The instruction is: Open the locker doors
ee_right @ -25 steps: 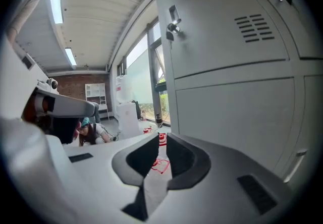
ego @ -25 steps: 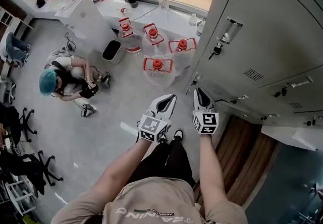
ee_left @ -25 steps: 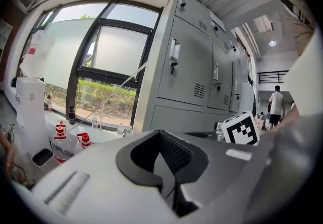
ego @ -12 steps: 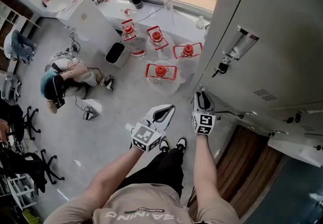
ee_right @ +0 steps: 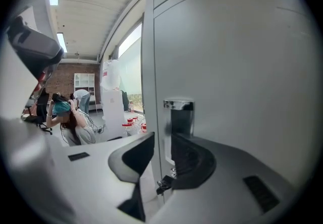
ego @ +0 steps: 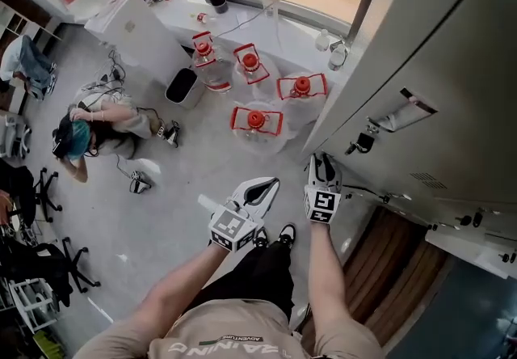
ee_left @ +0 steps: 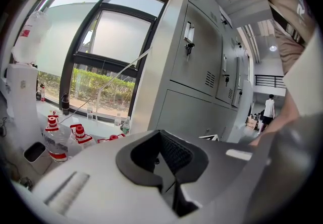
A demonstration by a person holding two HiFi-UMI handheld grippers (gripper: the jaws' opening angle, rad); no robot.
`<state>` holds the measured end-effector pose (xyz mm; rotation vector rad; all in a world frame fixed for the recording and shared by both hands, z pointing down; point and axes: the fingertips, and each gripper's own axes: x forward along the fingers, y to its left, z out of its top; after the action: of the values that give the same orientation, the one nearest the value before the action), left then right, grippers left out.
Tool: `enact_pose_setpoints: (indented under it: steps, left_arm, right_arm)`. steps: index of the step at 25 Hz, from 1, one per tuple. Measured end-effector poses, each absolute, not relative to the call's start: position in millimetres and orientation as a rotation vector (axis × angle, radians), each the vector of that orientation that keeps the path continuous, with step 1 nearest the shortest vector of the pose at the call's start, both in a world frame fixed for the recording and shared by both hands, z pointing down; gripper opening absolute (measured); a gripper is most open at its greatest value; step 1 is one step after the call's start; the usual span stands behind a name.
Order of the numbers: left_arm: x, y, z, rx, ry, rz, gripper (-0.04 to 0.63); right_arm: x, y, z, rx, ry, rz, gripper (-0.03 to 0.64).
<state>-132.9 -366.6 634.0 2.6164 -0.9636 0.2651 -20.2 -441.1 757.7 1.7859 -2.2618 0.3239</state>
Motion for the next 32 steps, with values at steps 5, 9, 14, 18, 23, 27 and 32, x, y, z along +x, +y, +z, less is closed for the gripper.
enact_pose_setpoints:
  steps: [5,9,14,18,23,27,32]
  left_arm:
    - [-138.3,-372.6,640.5,2.610,-0.978,0.277,0.006]
    - [-136.3,-373.6,637.7,2.589,-0.989,0.263,0.006]
    - [-135.4,-365.6,632.6,2.597,-0.980,0.268,0.006]
    - [-134.0,-353.9,631.8,2.604,-0.972,0.270,0.006]
    - [-132.5,-335.2,633.9,2.597,-0.961,0.275,0.006]
    - [-131.2,-319.6,635.2,2.609,-0.941,0.290,0.006]
    - [-125.9,-303.4,635.0,2.597,-0.911,0.281,0.006]
  right_arm:
    - [-18.4,-441.9,754.9,1.789,-2.292,0.357,0.082]
    - [-16.8,-434.9,755.2,1.759,-2.317,0.374,0.066]
    - [-23.0,-414.5,753.8,1.724,-2.335,0.394,0.057]
    - [-29.9,-392.3,754.0,1.658,-2.371,0.383,0.048]
    - [-35.0,-356.0,752.8,1.609,-2.398,0.377,0.049]
    - [-36.6,-322.1,752.4,1.615,-2.405,0.398,0.049]
    - [-26.5,-279.4,757.0,1.630,-2.388,0.436,0.049]
